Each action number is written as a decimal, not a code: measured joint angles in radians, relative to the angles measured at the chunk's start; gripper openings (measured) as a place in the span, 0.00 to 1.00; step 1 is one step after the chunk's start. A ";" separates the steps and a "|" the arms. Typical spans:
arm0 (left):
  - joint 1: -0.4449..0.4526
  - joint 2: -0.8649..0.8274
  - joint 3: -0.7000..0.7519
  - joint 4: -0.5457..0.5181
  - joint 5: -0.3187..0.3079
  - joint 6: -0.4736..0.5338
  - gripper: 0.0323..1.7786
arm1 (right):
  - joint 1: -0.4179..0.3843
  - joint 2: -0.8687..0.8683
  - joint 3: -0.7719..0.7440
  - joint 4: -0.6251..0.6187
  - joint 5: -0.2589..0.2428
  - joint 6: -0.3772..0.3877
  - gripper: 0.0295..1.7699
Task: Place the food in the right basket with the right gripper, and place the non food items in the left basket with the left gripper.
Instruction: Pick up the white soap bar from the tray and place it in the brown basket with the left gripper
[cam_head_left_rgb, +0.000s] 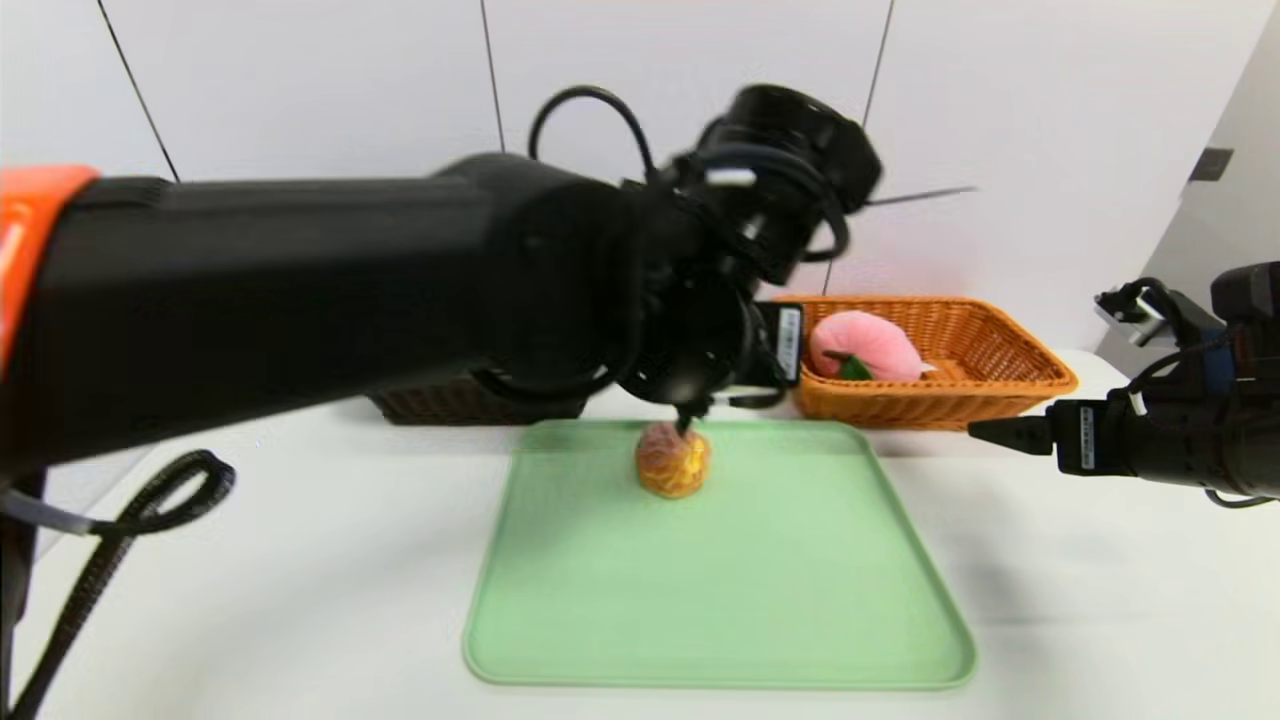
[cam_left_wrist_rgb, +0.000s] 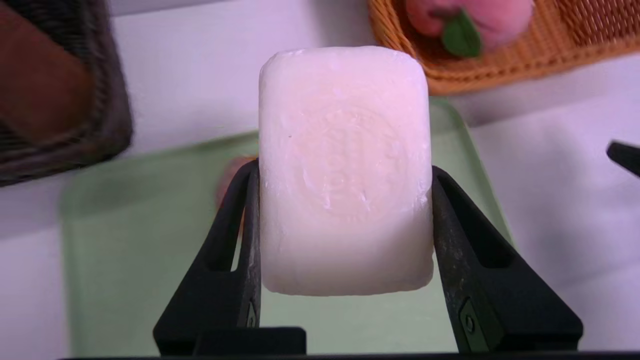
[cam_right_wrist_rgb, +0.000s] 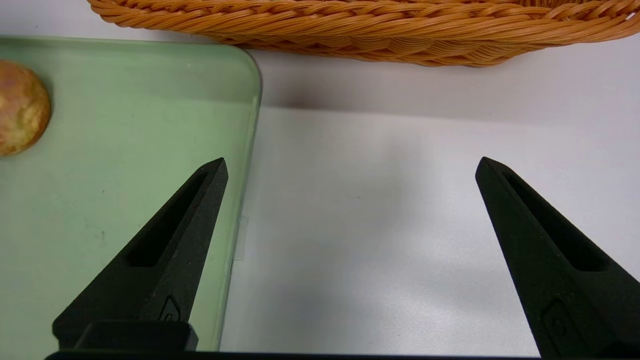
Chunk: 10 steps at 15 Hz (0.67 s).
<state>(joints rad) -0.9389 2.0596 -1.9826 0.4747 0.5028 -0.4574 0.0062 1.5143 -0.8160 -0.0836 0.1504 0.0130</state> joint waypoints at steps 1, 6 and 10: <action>0.054 -0.028 0.001 0.011 -0.026 0.004 0.54 | 0.000 0.004 0.000 0.000 -0.001 0.000 0.97; 0.361 -0.119 0.004 0.025 -0.158 0.069 0.54 | -0.005 0.018 -0.012 0.000 -0.001 0.002 0.97; 0.607 -0.142 0.009 0.018 -0.267 0.163 0.53 | -0.009 0.021 -0.022 0.000 -0.002 0.004 0.97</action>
<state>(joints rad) -0.3315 1.9174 -1.9734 0.4926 0.2355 -0.2949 -0.0023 1.5351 -0.8379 -0.0832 0.1481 0.0168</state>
